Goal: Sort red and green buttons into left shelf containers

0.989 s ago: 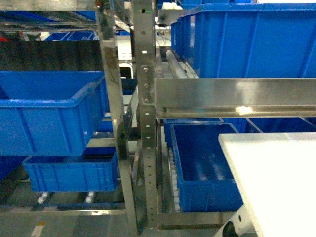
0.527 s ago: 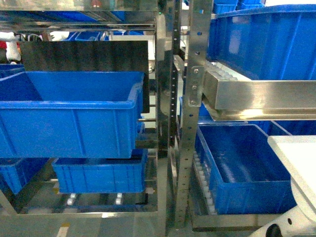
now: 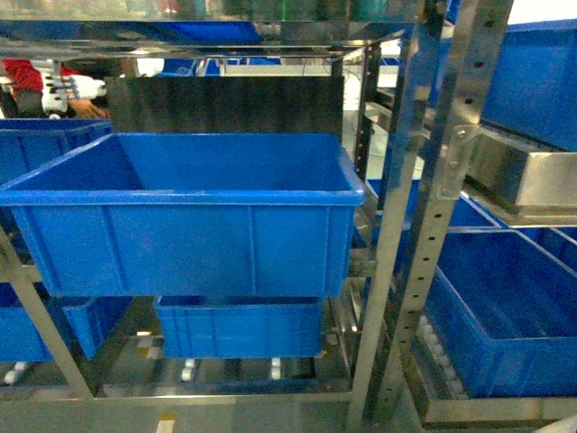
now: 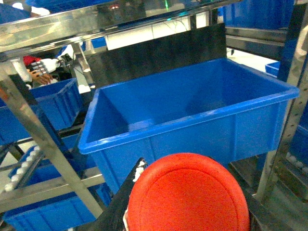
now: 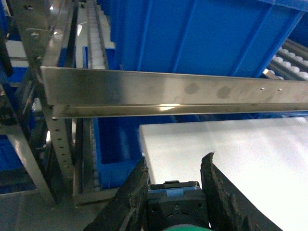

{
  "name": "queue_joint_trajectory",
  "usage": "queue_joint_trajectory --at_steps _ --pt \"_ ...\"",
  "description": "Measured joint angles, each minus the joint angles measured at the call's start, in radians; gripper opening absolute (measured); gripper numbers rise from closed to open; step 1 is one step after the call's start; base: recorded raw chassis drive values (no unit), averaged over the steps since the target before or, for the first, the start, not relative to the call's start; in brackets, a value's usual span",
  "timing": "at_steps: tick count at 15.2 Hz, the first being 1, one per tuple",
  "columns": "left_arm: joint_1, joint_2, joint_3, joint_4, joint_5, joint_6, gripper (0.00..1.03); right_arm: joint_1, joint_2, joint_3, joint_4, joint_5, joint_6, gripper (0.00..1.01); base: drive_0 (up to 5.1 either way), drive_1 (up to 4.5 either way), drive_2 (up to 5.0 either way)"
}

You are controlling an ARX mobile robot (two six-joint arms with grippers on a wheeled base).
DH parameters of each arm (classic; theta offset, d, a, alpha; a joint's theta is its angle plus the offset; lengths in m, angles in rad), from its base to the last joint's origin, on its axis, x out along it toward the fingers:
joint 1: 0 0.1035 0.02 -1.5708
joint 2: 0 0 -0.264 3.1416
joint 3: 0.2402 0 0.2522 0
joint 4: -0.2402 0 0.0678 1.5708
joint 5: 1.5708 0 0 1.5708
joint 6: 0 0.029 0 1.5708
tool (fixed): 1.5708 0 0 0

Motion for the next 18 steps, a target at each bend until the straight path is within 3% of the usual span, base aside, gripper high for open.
queue_joint_trajectory --at_steps 18 --pt "0.000 0.001 0.000 0.001 -0.002 0.000 0.30 0.000 0.000 -0.002 -0.002 0.003 0.000 0.29 -5.0 2.47 2.5"
